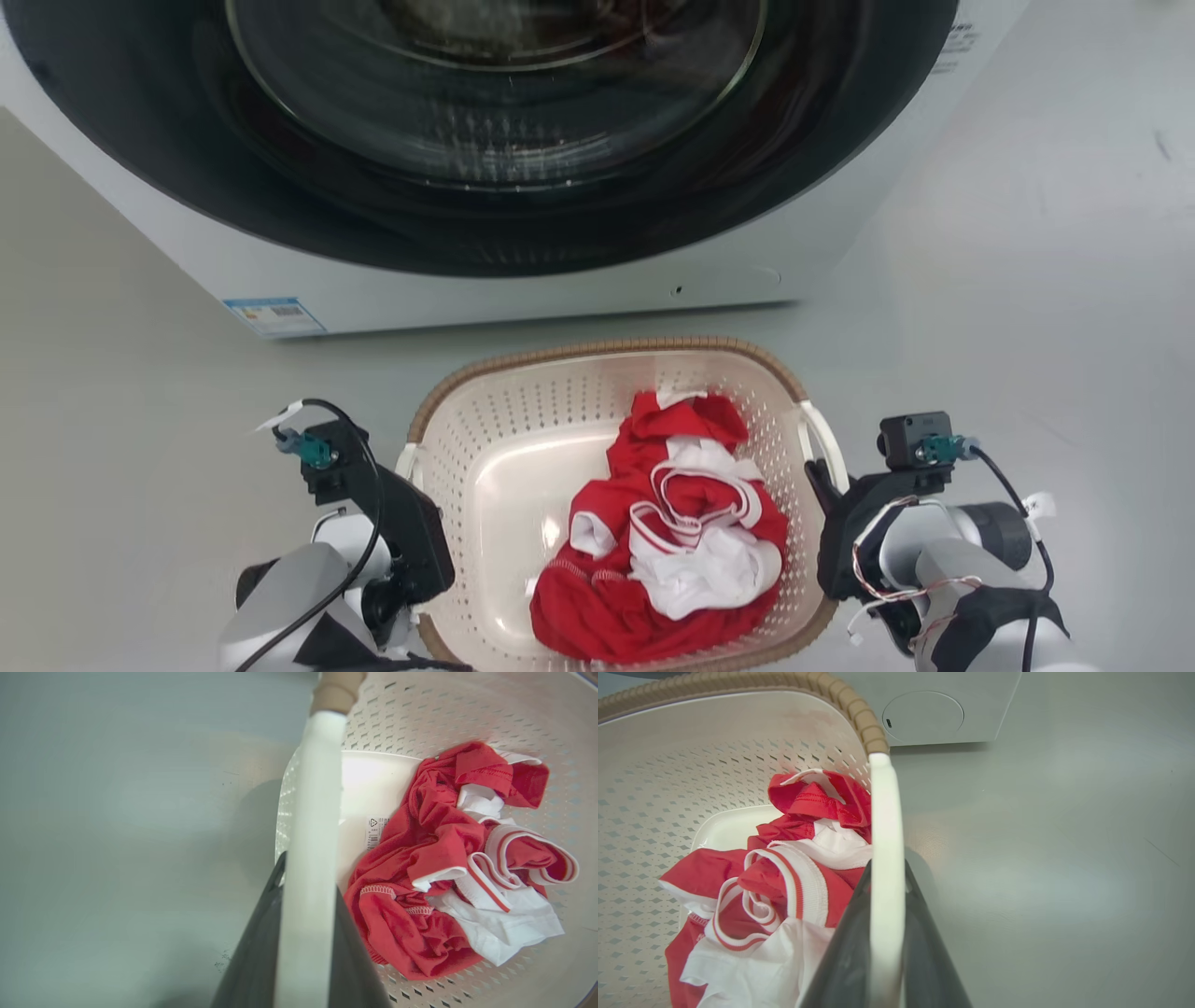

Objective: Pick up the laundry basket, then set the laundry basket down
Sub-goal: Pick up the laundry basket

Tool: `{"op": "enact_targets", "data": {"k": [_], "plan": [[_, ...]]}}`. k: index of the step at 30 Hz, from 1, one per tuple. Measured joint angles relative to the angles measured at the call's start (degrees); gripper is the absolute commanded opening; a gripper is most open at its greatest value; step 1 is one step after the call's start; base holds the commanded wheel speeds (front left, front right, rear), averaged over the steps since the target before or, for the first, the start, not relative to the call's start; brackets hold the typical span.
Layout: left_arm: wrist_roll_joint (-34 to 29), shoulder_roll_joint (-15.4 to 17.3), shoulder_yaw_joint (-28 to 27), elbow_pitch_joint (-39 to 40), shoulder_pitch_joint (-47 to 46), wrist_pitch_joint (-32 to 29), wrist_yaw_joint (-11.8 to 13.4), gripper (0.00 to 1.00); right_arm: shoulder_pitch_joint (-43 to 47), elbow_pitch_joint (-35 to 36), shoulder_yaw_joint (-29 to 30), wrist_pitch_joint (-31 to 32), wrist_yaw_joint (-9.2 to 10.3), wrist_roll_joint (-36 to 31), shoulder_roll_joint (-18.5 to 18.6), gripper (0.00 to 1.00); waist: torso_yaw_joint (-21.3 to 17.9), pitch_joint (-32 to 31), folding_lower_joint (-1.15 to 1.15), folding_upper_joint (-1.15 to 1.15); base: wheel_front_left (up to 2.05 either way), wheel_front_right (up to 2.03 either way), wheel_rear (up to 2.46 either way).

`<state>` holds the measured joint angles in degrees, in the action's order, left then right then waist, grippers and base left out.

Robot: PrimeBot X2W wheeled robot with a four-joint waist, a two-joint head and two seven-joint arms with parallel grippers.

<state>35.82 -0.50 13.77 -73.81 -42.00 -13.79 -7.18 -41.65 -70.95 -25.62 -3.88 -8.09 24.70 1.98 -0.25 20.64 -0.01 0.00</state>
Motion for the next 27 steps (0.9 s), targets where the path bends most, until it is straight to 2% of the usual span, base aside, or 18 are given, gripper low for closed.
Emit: {"op": "enact_targets", "data": {"k": [14,27], "plan": [[0.5,0.1,0.1,-0.5,3.9,-5.4,0.0,0.0,5.3,0.1,-2.4,5.5,0.0,4.4,-0.2,0.0,-0.2,-11.4,0.0,0.0,0.0,0.0,0.0],[0.9,0.4,0.4,-0.7,8.1,-8.1,0.0,0.0,8.8,0.5,-3.7,9.7,0.0,7.8,-0.5,0.0,-0.4,-18.5,0.0,-0.01,0.0,0.0,0.0]]}}
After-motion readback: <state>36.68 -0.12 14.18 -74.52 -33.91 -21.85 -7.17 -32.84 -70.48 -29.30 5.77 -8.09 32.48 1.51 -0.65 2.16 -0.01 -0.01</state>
